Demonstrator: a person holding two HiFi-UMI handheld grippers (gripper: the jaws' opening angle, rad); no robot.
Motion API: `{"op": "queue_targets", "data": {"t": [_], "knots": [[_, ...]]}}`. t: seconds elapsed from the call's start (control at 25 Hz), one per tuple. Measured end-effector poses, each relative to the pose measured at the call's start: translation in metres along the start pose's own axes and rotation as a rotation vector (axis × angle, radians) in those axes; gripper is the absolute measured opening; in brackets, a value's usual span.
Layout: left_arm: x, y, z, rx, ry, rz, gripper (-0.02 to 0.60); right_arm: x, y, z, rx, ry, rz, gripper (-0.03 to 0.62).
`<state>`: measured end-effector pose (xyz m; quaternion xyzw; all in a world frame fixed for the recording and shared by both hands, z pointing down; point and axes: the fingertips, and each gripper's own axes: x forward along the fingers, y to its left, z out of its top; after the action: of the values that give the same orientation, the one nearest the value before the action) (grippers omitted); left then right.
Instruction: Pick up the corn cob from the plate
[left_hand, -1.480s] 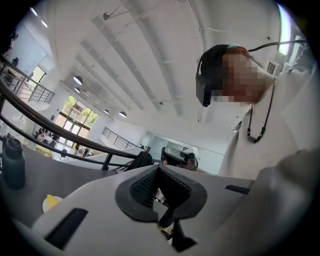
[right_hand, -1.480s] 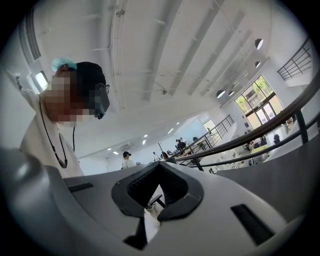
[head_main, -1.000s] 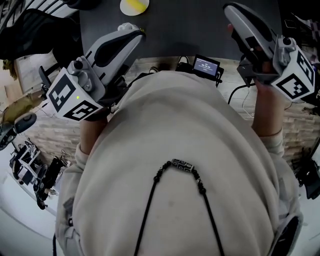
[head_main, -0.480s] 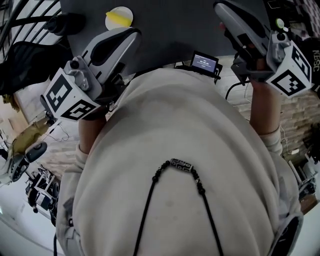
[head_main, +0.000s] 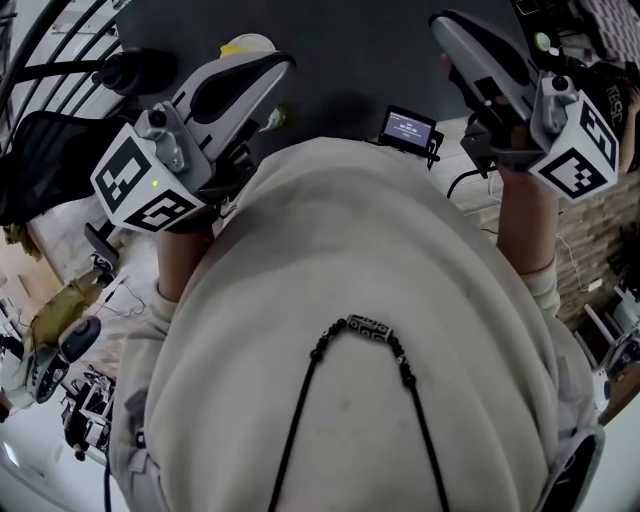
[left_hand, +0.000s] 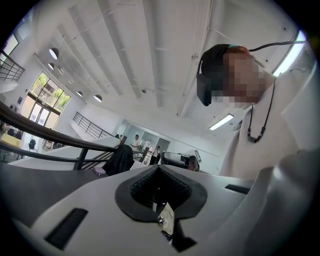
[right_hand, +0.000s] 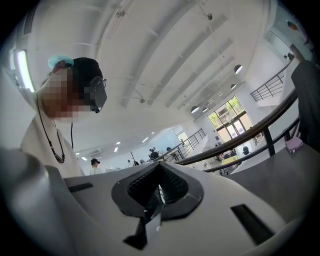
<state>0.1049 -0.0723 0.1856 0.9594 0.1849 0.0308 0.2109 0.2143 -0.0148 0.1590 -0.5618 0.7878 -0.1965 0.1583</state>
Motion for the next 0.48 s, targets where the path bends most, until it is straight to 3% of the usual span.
{"op": "queue_targets", "data": {"t": [0.48], "knots": [[-0.052, 0.031, -0.02, -0.07, -0.041, 0.014, 0.0, 0.07, 0.011, -0.016, -0.03, 0.144, -0.007, 0.017]]}}
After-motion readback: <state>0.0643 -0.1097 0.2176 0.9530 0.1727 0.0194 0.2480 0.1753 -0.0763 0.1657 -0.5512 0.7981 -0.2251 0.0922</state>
